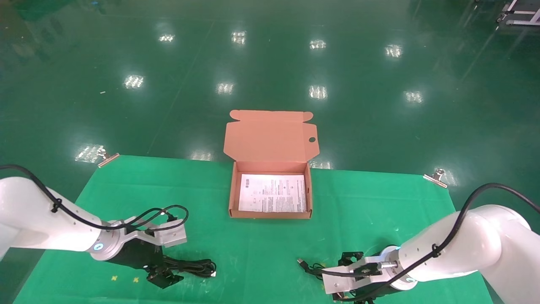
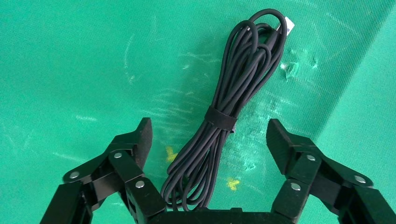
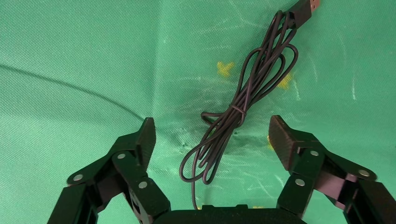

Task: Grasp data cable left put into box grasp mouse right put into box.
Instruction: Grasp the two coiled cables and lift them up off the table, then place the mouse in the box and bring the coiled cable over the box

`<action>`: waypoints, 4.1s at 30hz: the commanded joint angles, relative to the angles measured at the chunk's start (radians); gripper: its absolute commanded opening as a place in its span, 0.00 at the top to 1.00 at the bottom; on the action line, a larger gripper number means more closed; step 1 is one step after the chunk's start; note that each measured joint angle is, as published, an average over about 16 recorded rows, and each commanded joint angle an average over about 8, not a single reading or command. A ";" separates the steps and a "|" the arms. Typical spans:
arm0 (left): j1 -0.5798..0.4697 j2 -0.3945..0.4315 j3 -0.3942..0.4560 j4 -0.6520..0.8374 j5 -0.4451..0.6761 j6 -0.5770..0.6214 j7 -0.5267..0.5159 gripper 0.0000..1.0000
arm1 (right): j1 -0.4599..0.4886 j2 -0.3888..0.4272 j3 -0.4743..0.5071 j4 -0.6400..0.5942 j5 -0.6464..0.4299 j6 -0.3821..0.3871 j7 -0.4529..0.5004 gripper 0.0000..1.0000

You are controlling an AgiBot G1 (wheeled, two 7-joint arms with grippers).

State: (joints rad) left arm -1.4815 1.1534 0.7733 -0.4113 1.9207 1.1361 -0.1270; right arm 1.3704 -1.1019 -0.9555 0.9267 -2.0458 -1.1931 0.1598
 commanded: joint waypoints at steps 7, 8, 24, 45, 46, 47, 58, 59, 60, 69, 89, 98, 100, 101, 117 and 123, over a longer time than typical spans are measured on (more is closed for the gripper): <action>0.003 -0.002 0.001 -0.010 0.002 0.001 -0.003 1.00 | -0.001 0.004 0.000 0.008 0.001 -0.003 0.002 1.00; 0.003 -0.002 0.001 -0.011 0.002 0.001 -0.003 1.00 | -0.001 0.004 0.001 0.009 0.001 -0.003 0.002 1.00; 0.005 -0.003 0.002 -0.018 0.003 0.003 -0.005 1.00 | -0.002 0.007 0.002 0.014 0.002 -0.004 0.004 1.00; -0.009 -0.033 -0.009 -0.067 -0.010 0.007 0.029 1.00 | 0.027 0.053 0.040 0.038 0.032 0.002 0.029 1.00; -0.013 -0.043 -0.013 -0.084 -0.015 0.007 0.038 1.00 | 0.038 0.069 0.053 0.050 0.040 0.006 0.038 1.00; -0.017 -0.054 -0.017 -0.105 -0.019 0.006 0.046 1.00 | 0.052 0.087 0.068 0.063 0.047 0.011 0.048 1.00; -0.059 -0.159 -0.054 -0.439 0.020 -0.084 -0.011 1.00 | 0.247 0.161 0.179 0.170 0.010 0.113 0.130 1.00; -0.061 -0.162 -0.056 -0.469 0.030 -0.096 -0.023 1.00 | 0.263 0.150 0.184 0.168 0.008 0.125 0.128 1.00; -0.063 -0.163 -0.057 -0.498 0.042 -0.109 -0.035 1.00 | 0.279 0.134 0.189 0.162 0.008 0.139 0.124 1.00; -0.089 -0.123 -0.058 -0.631 0.169 -0.224 -0.135 1.00 | 0.409 -0.083 0.208 -0.027 0.036 0.281 0.014 1.00; -0.112 -0.114 -0.058 -0.677 0.281 -0.279 -0.195 1.00 | 0.515 -0.251 0.174 -0.270 0.217 0.369 -0.229 1.00; -0.094 -0.168 -0.050 -0.679 0.369 -0.243 -0.255 1.00 | 0.490 -0.259 0.096 -0.297 0.267 0.420 -0.226 1.00; -0.089 -0.178 -0.049 -0.684 0.396 -0.232 -0.278 1.00 | 0.479 -0.261 0.073 -0.299 0.282 0.428 -0.221 1.00; -0.087 -0.183 -0.048 -0.687 0.410 -0.226 -0.290 1.00 | 0.472 -0.261 0.061 -0.298 0.292 0.432 -0.217 1.00; -0.066 -0.196 -0.037 -0.760 0.598 -0.149 -0.455 1.00 | 0.364 -0.269 -0.139 -0.277 0.477 0.538 -0.066 1.00; -0.063 -0.198 -0.037 -0.771 0.605 -0.144 -0.465 1.00 | 0.332 -0.268 -0.215 -0.328 0.520 0.586 0.002 1.00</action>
State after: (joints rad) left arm -1.5447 0.9558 0.7364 -1.1807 2.5250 0.9915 -0.5903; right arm 1.7063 -1.3700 -1.1653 0.6025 -1.5272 -0.6131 0.1524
